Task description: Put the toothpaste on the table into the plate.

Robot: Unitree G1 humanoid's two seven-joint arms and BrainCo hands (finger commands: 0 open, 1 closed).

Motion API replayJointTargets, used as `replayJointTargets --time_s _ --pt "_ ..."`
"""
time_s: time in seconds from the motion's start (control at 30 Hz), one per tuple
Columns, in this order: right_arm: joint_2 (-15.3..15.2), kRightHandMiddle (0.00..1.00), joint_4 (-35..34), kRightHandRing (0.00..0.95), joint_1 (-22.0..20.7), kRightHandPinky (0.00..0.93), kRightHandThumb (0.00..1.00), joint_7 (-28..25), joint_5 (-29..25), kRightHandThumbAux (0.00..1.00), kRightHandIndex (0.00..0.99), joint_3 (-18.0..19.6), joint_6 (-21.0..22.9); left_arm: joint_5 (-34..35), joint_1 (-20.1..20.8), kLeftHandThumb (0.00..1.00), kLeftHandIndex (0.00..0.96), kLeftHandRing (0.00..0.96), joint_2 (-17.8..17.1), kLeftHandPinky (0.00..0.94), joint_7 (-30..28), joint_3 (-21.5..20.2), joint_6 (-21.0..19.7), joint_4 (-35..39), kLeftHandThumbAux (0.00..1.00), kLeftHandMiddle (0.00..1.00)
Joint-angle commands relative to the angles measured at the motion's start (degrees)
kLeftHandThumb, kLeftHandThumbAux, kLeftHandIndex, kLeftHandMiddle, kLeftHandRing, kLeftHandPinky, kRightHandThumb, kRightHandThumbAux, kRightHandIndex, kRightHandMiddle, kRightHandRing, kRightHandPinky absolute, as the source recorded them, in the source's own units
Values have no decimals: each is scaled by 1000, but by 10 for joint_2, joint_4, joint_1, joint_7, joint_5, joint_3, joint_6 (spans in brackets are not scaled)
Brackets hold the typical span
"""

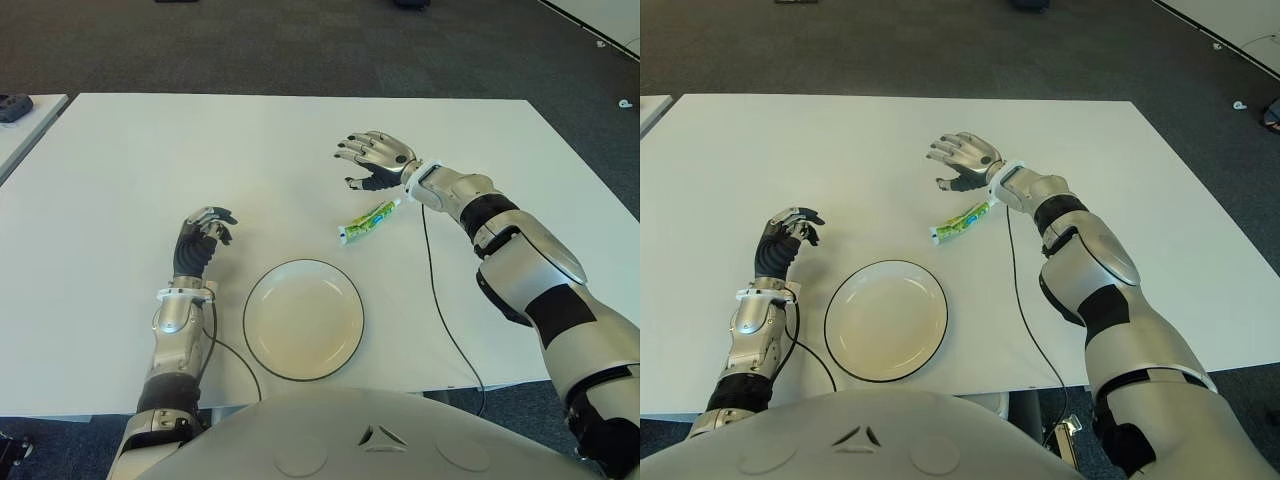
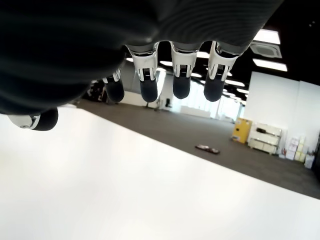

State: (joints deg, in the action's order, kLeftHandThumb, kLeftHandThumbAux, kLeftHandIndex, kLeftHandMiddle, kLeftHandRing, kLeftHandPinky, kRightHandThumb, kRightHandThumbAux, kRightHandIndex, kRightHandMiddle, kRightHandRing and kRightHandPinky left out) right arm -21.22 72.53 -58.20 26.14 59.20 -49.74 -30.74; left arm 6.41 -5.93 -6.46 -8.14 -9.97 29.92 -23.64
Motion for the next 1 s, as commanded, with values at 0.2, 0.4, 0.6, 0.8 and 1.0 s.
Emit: replayJointTargets --time_s 0.2,0.4,0.6,0.8,1.0 --pt "-12 0 15 0 17 0 540 -7 8 146 0 -11 6 -6 -10 836 427 649 -3 644 3 1 -11 6 674 495" --pt "-24 0 18 0 26 0 535 -12 8 148 0 -13 9 -4 -8 836 426 647 1 644 6 -1 -15 8 674 496" --pt "-38 0 18 0 40 0 540 -15 11 145 0 -18 8 -12 -2 836 424 649 0 649 10 0 -8 -1 675 496" --pt "-50 0 19 0 55 0 542 -10 22 144 0 -26 9 -11 -1 836 424 657 -3 649 0 4 -5 -2 674 498" --pt "-63 0 16 0 73 0 543 3 33 137 0 -37 2 11 1 836 425 643 -2 624 -20 4 -14 3 675 492"
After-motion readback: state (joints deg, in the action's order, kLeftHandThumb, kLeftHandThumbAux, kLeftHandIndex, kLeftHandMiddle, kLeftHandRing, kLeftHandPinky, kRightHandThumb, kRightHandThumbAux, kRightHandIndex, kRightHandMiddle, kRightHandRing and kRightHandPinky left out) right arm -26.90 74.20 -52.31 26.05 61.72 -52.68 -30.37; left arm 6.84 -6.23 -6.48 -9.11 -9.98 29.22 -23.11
